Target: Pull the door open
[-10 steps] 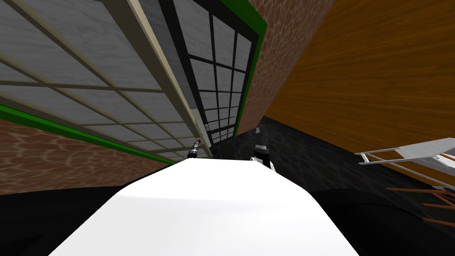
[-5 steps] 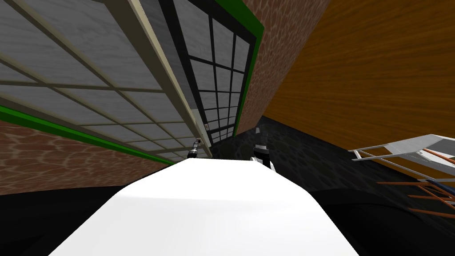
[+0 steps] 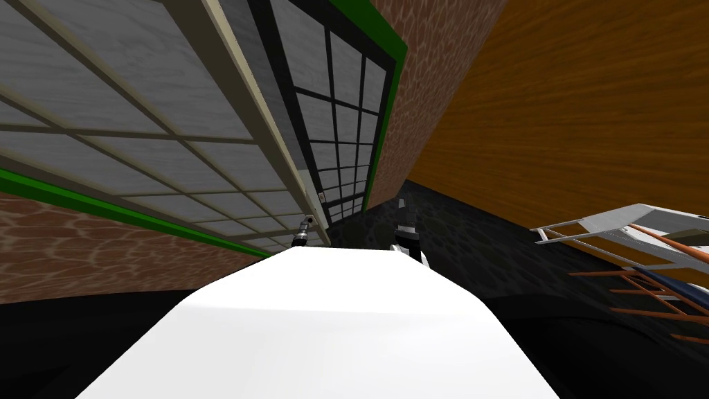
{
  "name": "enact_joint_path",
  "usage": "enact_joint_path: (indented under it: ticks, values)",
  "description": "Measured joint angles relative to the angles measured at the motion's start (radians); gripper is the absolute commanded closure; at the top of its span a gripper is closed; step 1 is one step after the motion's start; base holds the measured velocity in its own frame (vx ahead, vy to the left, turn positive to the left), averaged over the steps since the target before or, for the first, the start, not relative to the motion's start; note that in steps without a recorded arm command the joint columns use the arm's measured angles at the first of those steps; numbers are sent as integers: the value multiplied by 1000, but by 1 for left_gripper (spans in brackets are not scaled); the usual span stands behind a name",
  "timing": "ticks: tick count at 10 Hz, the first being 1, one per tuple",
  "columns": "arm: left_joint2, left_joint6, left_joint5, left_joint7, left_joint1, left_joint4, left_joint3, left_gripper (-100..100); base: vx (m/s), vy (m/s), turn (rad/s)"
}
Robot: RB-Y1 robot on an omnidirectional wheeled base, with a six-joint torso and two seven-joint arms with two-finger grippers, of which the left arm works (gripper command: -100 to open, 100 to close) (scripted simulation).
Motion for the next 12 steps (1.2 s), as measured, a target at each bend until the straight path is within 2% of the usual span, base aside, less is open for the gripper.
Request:
enact_joint_path:
  ticks: [3,4,5,7,8,12]
  values:
    - [1,3,28,76,4,-8,-11,100,-40,17,-38]
    - [1,3,32,96,1,-3,-14,100,-37,12,-59]
    - [5,-8,41,124,-7,19,-18,100,-38,17,-47]
    - [4,4,55,167,5,-5,-24,100,-44,20,-72]
    - [7,-1,68,197,-2,10,-30,100,-38,25,-35]
    - [6,15,97,289,14,-17,-43,100,-39,13,-41]
